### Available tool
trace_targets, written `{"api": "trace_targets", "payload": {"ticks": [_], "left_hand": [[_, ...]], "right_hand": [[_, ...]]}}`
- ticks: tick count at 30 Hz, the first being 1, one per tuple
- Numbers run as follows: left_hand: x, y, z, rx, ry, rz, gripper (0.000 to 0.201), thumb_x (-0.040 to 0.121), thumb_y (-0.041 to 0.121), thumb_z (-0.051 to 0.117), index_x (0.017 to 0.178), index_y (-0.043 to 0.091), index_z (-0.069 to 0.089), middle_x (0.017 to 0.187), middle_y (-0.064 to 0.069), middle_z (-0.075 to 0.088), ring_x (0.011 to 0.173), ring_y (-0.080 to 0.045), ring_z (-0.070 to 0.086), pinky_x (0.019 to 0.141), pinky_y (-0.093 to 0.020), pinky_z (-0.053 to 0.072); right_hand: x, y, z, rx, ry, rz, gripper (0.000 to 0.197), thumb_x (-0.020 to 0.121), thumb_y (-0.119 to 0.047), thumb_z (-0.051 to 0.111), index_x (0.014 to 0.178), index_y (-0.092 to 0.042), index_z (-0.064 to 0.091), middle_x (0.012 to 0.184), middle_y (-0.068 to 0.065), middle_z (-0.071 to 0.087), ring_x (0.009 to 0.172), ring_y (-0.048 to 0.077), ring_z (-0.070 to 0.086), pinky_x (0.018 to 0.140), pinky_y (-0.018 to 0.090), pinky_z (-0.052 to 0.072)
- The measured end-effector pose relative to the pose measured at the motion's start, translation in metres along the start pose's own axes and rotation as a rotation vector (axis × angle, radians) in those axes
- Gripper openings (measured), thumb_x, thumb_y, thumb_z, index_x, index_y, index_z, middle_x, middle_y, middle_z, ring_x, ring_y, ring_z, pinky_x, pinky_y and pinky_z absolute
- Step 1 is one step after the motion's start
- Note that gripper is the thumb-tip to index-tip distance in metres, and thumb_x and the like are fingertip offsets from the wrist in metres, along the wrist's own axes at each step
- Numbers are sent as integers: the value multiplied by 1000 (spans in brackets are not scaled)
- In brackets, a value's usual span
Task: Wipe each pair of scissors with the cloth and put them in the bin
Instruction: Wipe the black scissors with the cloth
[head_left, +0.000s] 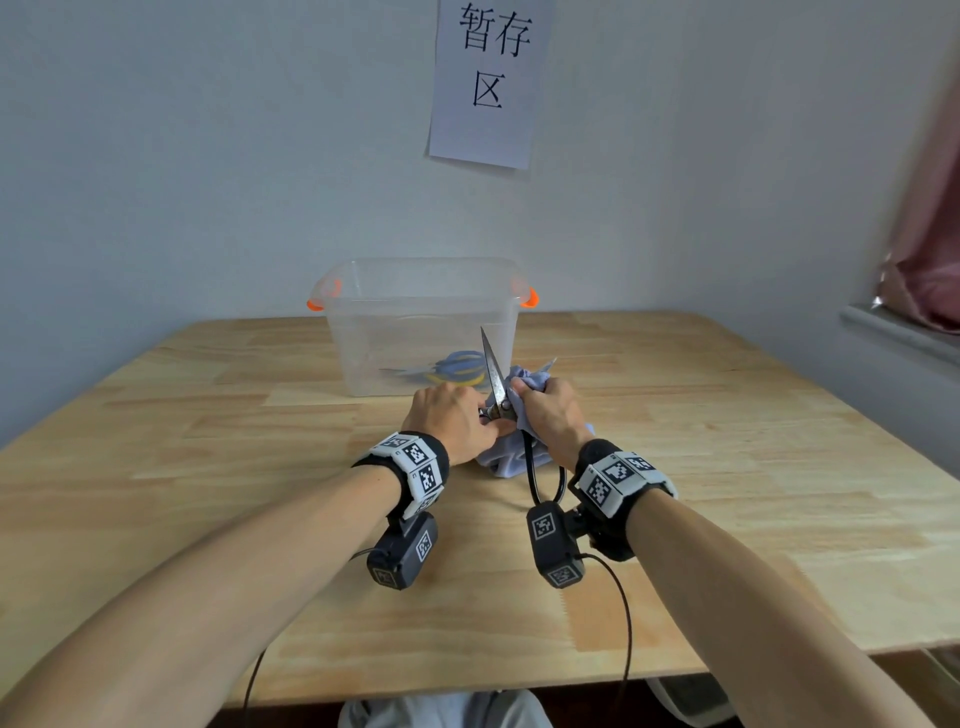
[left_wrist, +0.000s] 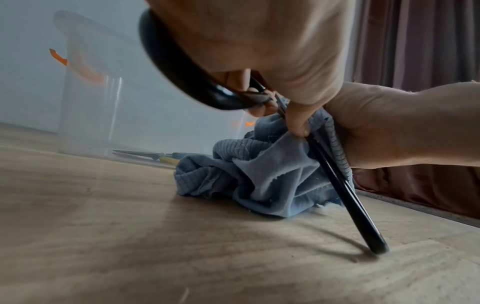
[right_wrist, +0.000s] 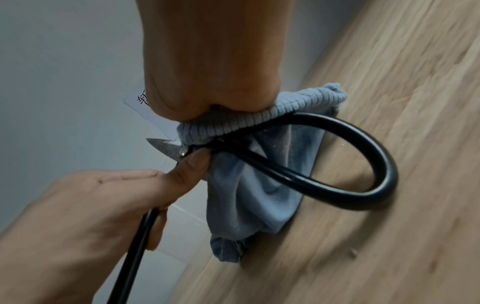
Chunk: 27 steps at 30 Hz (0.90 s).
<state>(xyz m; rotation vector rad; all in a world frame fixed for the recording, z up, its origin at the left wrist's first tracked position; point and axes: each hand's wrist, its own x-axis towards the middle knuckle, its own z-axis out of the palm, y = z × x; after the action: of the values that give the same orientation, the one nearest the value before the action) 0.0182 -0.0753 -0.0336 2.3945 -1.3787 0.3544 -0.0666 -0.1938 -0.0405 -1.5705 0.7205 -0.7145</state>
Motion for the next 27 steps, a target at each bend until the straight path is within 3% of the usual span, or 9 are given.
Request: {"api": "trace_targets", "payload": {"ticks": [3, 5, 7, 9, 11, 14, 18, 22, 27], "left_hand": [[-1, 1, 1, -5, -11, -6, 52, 85, 64, 62, 59, 22, 47, 56, 9, 42, 67, -22, 48, 64, -28, 33], [-1, 1, 2, -18, -16, -7, 54, 85, 64, 62, 56, 23, 42, 55, 9, 42, 67, -22, 48, 63, -29, 33], [-1, 1, 1, -38, -27, -16, 54, 85, 64, 62, 56, 24, 42, 56, 8, 42, 68, -23, 48, 63, -29, 33], [0, 0, 2, -46, -39, -31, 55, 84, 65, 62, 55, 22, 44, 56, 8, 43, 68, -23, 49, 62, -29, 33], [1, -2, 1, -55, -50, -50, 55, 82, 68, 62, 56, 22, 47, 57, 7, 45, 67, -22, 50, 61, -29, 32], [3, -5, 0, -74, -79, -73, 57, 81, 69, 63, 56, 20, 49, 57, 6, 46, 66, -21, 51, 57, -30, 30], [2, -7, -1, -98, -108, -92, 54, 80, 71, 63, 58, 23, 52, 57, 7, 48, 65, -19, 50, 56, -30, 30], [0, -8, -2, -128, -109, -111, 61, 81, 68, 65, 51, 20, 41, 53, 6, 43, 55, -16, 43, 49, -29, 25], [-1, -8, -3, -143, -121, -118, 61, 82, 68, 64, 51, 20, 43, 53, 5, 45, 53, -12, 42, 49, -28, 25]], "right_hand": [[-1, -3, 0, -40, 15, 3, 24, 97, -20, 58, 80, -3, 64, 84, 15, 65, 88, 33, 66, 91, 51, 54], [-1, -4, -2, -82, 31, 12, 27, 99, -22, 55, 86, 1, 64, 84, 13, 63, 86, 30, 64, 90, 45, 54], [-2, -5, -4, -97, 36, 3, 30, 101, -22, 53, 91, 4, 64, 80, 9, 62, 82, 23, 60, 80, 37, 52], [-1, -4, -7, -28, 0, 16, 27, 102, -20, 52, 84, -3, 62, 75, 4, 60, 76, 19, 59, 71, 31, 49], [0, -1, -8, 67, -45, 46, 27, 104, -18, 50, 82, -7, 61, 77, 6, 62, 75, 20, 60, 72, 32, 50], [0, 0, -11, 226, -120, 106, 27, 105, -14, 45, 88, -2, 61, 86, 15, 61, 80, 23, 61, 77, 36, 51], [-1, 2, -18, 490, -239, 183, 28, 107, -7, 37, 92, 2, 59, 73, 13, 66, 56, 16, 66, 53, 25, 55], [1, 8, -29, 574, -337, 266, 29, 107, -14, 36, 100, -2, 62, 82, 12, 72, 72, 20, 72, 71, 33, 61], [-4, 9, -39, 575, -448, 314, 20, 101, -5, 39, 99, 1, 58, 77, 11, 71, 68, 20, 71, 67, 32, 61]]}}
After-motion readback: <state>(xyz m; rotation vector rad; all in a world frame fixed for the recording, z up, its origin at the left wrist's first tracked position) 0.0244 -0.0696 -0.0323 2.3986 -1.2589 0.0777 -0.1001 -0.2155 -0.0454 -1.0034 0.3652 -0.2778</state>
